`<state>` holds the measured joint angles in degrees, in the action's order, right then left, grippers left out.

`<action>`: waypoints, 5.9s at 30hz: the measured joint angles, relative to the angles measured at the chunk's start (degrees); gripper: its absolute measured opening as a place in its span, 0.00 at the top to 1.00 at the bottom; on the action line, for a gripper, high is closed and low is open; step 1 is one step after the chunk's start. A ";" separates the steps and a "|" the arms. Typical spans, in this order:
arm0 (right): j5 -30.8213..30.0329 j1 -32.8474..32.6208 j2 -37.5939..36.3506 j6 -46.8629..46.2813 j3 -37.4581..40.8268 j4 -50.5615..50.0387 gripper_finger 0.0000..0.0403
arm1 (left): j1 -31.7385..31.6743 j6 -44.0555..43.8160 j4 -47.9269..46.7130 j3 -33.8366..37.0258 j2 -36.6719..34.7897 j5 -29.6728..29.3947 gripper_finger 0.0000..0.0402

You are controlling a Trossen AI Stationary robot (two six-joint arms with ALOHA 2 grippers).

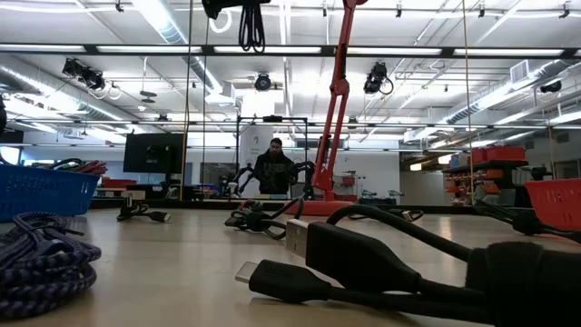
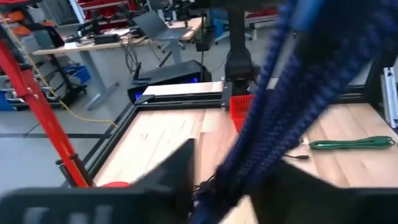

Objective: Pick & Place USB Port
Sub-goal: Put the blue and black charger cable into the blue bin, then put the green and black charger cable into the blue bin

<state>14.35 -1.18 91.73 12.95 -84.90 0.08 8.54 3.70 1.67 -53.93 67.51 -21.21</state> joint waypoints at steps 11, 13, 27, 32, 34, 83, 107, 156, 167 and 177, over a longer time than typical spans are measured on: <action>-2.63 1.56 -0.01 -0.27 -0.01 -2.39 0.96 | 0.15 -5.56 -5.26 -0.08 0.04 -8.48 0.94; -3.07 1.93 0.03 -0.28 0.01 -3.51 0.93 | 0.26 -7.91 -8.58 -0.16 0.01 -11.28 0.94; -4.82 7.62 -1.63 -0.04 -0.08 -17.92 0.82 | 8.02 -53.58 -58.13 -0.02 -3.43 -25.44 0.94; -4.87 10.37 -1.49 -0.24 -0.05 -22.38 0.83 | 16.15 -77.28 -73.90 -0.02 -5.00 -24.58 0.94; -4.91 11.23 -1.51 -0.25 0.10 -23.26 0.84 | 18.98 -85.40 -79.37 -0.02 -5.24 -22.69 0.94; -4.31 12.18 -9.25 -0.52 19.49 -7.42 0.86 | 28.06 -120.04 -78.94 11.21 1.92 -2.95 0.94; -4.26 11.11 -9.25 -1.56 19.49 -6.93 0.86 | 26.50 -121.29 -81.14 11.21 2.64 -6.33 0.83; -4.24 11.09 -9.23 -3.22 19.44 -8.86 0.86 | 28.43 -85.40 -43.85 10.10 2.58 -3.51 0.58; -4.33 7.69 -9.23 -9.54 19.44 -9.81 0.86 | 37.95 -76.49 -30.41 10.05 10.87 10.13 0.58; -7.39 3.45 -9.23 -12.50 19.44 -6.16 0.86 | 40.54 -69.66 -22.84 10.05 19.82 22.23 0.58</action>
<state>6.96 2.27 82.50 0.45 -65.45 -6.08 49.08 -65.96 -21.17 -43.88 87.33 1.02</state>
